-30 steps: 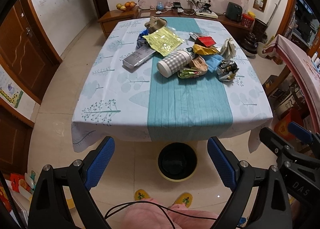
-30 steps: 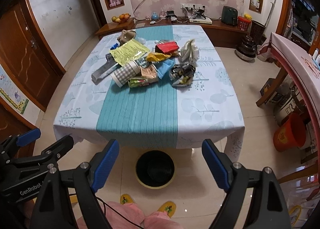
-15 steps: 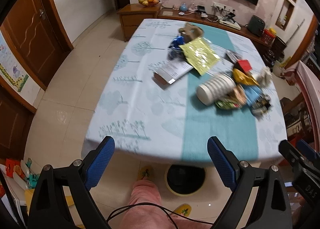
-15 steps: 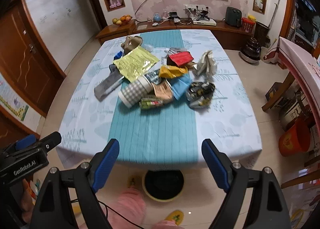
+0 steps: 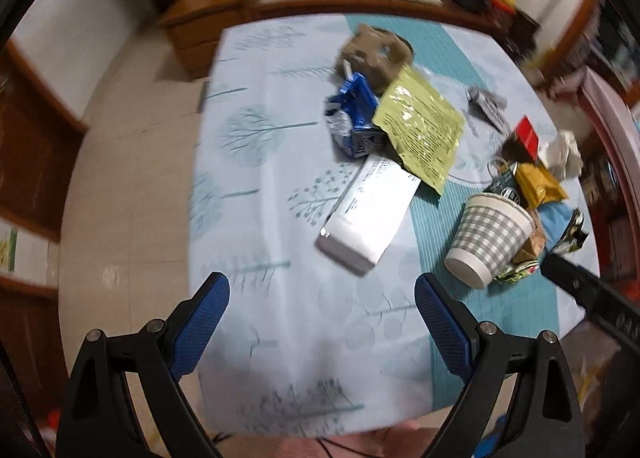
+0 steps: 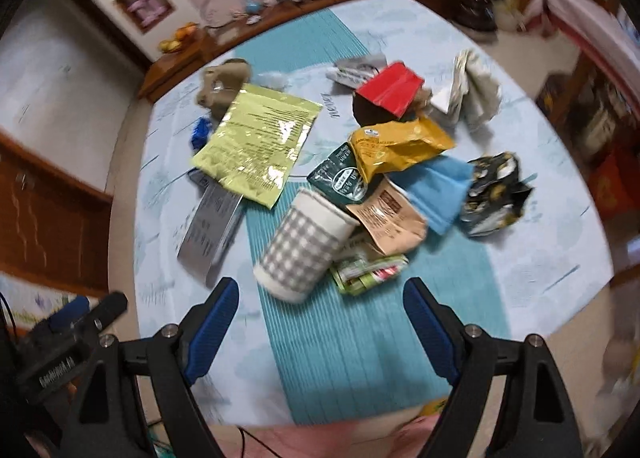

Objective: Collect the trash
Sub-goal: 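Grasp the plaid paper cup with the right tool while the left tool grasps the silver box, then lift the cup and silver box and carry both over the black bin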

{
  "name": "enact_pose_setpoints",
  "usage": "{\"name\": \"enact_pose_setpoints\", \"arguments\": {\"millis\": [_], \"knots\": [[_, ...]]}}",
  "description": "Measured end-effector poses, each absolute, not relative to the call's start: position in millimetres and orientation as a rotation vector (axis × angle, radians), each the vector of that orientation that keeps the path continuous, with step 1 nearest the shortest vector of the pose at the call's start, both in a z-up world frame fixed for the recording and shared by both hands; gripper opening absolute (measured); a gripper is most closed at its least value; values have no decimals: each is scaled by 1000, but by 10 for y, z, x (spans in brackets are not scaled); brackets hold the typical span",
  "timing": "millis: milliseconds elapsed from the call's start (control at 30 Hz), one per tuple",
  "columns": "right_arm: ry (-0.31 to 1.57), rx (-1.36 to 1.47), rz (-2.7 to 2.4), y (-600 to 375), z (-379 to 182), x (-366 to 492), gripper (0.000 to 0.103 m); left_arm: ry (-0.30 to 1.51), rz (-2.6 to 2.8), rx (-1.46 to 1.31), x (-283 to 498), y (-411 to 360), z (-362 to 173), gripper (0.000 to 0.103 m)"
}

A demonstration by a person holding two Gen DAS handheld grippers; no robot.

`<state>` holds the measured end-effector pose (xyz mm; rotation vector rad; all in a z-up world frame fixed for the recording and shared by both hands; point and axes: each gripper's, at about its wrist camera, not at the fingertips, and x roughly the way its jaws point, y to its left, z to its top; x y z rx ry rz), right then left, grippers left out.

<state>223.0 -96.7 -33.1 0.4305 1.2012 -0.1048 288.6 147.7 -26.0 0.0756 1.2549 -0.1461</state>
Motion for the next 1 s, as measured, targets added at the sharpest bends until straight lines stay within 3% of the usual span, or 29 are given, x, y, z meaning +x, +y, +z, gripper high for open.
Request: {"name": "enact_pose_setpoints", "arguments": {"millis": [367,467,667,833,867,933,1000], "knots": [[1283,574,-191,-919,-859,2622,70,1394,-294,133,3609,1227,-946,93],[1296,603,-195,-899,-944,2638,60,1432,-328,124,3694,1185,-1066,93],[1256,631,-189,-892,-934,2628,52,1469,-371,158,3777,1045,-1239,93],[1233,637,-155,-885,-871,2570,40,1490,-364,169,3825,958,-1378,93],[1229,630,-150,-876,-853,2559,39,1493,-363,162,3826,955,-1392,92],[1221,623,-132,-858,-809,2525,34,1502,-373,144,3829,948,-1420,72],[1213,612,-112,-840,-758,2487,33,1503,-378,139,3830,911,-1433,72]]}}
